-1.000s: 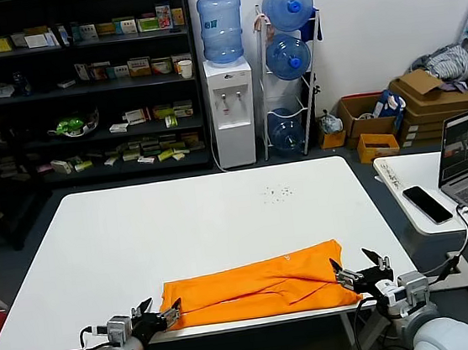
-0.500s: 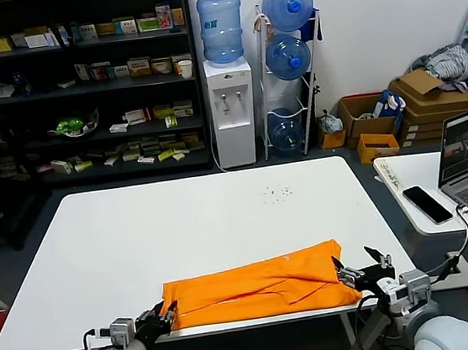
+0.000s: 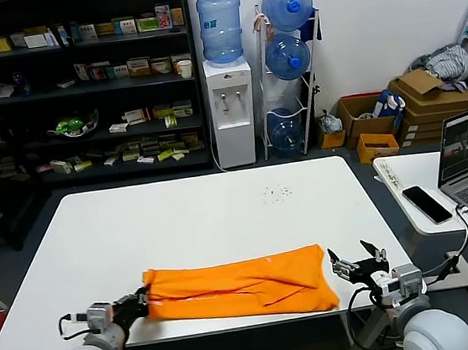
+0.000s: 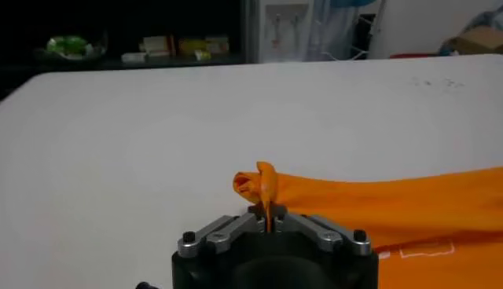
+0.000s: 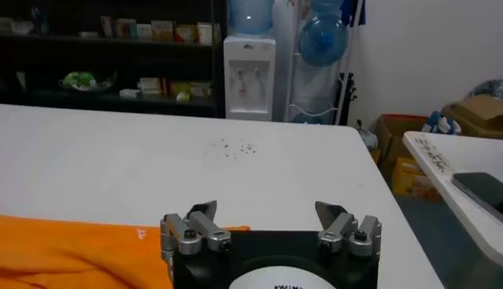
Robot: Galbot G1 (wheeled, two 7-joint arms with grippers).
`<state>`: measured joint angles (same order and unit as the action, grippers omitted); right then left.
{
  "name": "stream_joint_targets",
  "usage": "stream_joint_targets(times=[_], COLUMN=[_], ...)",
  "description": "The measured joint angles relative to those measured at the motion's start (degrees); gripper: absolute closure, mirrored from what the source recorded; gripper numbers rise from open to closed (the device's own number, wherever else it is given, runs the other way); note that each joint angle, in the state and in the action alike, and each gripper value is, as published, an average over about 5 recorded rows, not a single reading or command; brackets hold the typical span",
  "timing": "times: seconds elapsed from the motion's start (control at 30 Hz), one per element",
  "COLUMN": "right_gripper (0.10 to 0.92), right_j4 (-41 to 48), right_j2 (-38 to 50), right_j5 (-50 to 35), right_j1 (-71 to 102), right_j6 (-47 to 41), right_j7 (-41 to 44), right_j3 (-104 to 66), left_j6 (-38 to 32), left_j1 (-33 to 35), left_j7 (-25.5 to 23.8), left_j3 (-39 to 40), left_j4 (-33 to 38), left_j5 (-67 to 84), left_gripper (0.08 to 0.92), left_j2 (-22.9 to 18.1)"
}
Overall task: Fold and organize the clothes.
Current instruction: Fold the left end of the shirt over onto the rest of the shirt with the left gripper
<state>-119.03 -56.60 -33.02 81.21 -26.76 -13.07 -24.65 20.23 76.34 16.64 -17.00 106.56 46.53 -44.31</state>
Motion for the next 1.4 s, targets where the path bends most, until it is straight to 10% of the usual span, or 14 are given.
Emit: stream_joint_targets(times=[0.57,1.4], right_gripper=[0.203,0.203], right_j4=[4.5,6.6], right_j2=[-3.8,-8.1], right_j5=[2.2,4.5], right_j1=[-4.6,-3.1], right_j6=[1.8,0.5], right_j7=[0.7,-0.8], right_j3=[3.0,1.8], left_j6=[0.1,7.3], left_j1=[6.4,-12.6], left_j7=[-3.5,8.0], left_j3=[-17.6,10.7], left_j4=[-6.3,6.7], left_j5=[-3.1,17.9], left_gripper=[0.880,0.880], left_j2=[11.9,-4.5])
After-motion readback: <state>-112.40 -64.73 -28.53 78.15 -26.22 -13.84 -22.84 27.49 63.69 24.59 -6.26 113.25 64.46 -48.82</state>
